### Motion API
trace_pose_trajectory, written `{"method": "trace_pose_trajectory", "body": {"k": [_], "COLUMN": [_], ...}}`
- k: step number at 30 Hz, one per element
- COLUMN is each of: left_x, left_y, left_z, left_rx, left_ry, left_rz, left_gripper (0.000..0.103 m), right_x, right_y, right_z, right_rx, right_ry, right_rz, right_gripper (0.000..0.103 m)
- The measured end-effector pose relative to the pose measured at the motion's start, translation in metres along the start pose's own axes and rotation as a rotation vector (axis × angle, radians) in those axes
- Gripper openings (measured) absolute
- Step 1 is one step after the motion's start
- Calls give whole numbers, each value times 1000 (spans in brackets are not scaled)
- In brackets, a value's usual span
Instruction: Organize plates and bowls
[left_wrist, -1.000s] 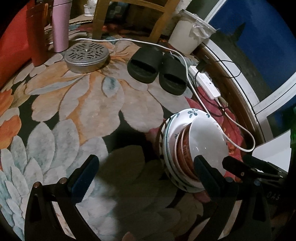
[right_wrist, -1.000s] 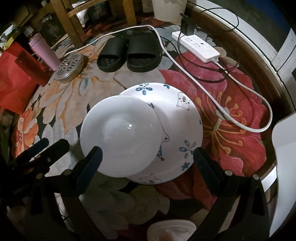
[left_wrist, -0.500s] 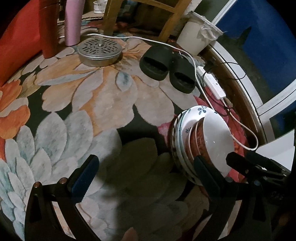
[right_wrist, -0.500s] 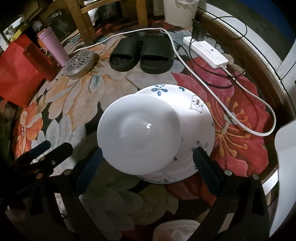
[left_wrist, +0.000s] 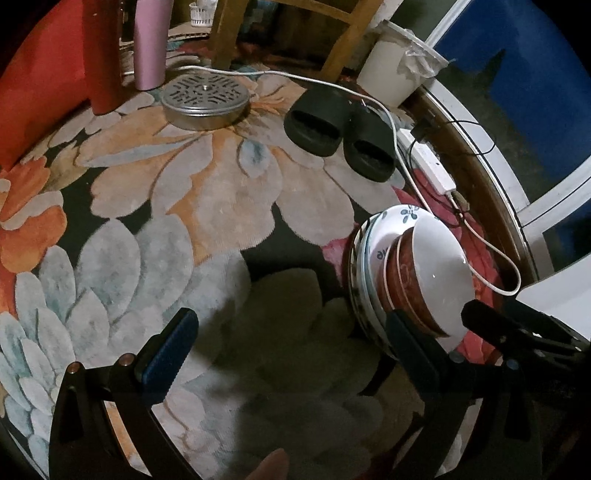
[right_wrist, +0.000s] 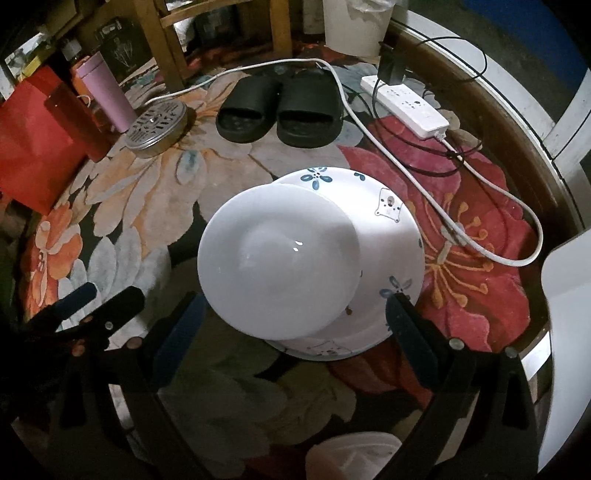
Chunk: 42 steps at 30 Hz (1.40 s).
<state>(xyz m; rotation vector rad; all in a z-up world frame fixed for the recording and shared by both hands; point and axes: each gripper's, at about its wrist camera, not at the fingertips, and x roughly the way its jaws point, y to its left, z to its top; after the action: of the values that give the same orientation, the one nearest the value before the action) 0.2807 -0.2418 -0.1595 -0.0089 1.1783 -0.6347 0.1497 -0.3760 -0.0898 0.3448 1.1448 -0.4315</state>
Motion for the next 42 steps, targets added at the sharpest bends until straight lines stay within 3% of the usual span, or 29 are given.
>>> {"method": "trace_pose_trajectory", "body": {"k": [6,10,14,42], "left_x": [1,0,-2,-13], "left_y": [-3,-3,0,-13], "left_z": [-5,-7,-7,-5], "left_rx": [24,26,23,86], "left_ry": [13,8,1,-34], "left_rz": [27,66,41,55], "left_gripper": [102,102,102,101], "right_x": [-6,-10,-11,-26], "right_y": [7,9,8,6], "right_z": [-3,-3,-3,-4], "right_rx": [-26,-25,-28,-50], "right_ry": [-25,-37,-32,-43], "right_rz": [-25,5,9,1], "right_gripper": [99,99,98,99]}}
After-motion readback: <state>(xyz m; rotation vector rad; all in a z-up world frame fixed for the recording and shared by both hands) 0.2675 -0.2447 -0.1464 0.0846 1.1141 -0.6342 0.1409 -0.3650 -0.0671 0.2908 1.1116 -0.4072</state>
